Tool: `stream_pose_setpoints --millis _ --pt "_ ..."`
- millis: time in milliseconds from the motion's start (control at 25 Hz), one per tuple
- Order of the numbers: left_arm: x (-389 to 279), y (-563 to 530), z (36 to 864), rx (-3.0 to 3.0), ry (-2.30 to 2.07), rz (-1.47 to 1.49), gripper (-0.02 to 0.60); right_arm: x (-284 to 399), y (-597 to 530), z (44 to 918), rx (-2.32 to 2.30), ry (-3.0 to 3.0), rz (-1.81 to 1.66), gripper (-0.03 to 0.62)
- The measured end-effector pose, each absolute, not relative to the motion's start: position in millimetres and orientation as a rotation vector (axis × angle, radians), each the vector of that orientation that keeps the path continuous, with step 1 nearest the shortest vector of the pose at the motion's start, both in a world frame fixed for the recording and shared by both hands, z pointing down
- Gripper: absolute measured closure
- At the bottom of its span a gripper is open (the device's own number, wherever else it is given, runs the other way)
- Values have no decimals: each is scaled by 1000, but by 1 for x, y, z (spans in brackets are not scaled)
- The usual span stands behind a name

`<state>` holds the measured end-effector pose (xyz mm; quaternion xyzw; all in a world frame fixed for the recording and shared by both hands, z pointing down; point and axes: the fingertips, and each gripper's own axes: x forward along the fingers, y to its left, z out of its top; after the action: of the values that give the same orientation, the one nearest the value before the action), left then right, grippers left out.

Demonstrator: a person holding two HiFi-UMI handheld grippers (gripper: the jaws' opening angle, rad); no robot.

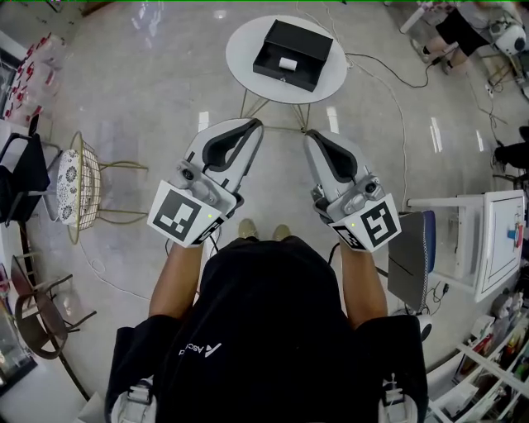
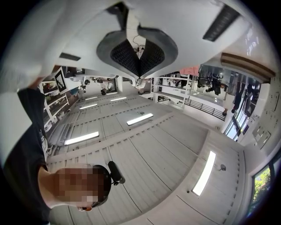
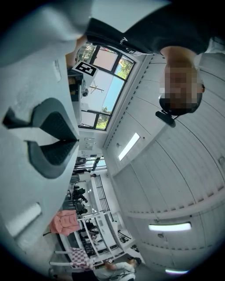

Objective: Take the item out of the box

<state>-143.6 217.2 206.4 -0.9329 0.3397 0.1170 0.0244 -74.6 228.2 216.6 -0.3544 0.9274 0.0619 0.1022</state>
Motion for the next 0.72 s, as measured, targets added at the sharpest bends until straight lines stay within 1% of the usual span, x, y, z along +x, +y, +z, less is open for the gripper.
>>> stream_pose_setpoints --millis 320,720 --pt "-172 184 225 -2917 1002 335 582 -86 212 233 -1168 2740 186 592" --pt "-153 106 248 -2942 977 235 581 -63 135 251 -1223 2740 188 592"
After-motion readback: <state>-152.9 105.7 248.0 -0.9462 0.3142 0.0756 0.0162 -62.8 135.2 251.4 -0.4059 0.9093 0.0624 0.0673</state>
